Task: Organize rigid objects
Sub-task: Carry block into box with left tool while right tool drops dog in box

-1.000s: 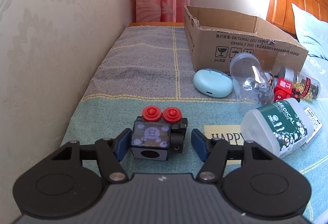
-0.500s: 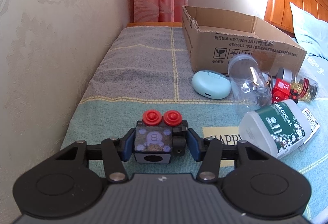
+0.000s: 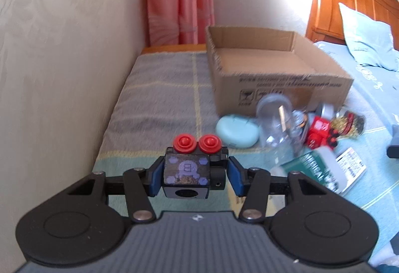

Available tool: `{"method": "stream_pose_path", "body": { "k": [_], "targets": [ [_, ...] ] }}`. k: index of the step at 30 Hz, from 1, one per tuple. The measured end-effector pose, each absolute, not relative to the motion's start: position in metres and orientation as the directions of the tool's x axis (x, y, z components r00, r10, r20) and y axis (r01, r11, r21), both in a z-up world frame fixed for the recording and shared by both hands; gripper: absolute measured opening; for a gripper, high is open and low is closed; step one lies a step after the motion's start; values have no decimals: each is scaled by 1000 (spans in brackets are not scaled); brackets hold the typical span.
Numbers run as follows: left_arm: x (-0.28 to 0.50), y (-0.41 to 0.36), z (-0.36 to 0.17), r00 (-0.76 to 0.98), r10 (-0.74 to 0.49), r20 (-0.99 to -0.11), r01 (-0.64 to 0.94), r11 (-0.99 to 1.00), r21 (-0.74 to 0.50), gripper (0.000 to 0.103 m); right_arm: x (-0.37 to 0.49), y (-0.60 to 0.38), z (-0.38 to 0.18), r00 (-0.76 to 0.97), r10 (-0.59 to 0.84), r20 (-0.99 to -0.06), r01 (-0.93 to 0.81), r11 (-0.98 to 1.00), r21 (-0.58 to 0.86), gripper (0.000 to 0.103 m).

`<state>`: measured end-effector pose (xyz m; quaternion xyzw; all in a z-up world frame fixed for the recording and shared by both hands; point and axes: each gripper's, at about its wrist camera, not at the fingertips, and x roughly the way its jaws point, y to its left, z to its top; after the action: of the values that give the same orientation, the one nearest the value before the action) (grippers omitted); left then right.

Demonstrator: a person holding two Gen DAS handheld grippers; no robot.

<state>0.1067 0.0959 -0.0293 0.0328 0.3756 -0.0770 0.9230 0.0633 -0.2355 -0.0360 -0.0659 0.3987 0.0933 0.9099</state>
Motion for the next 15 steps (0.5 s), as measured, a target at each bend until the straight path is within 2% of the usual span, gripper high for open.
{"method": "stream_pose_path", "body": {
  "k": [11,15],
  "targets": [
    [171,42,27,748,-230,-623,332,942,52,51,111,-232,20,739,196,-645,-316,946,-75,77],
    [213,19,34,734,-248,-632,377,923,75,52,133,-228,33,753,212,-623,-334,939,-83,77]
  ]
}}
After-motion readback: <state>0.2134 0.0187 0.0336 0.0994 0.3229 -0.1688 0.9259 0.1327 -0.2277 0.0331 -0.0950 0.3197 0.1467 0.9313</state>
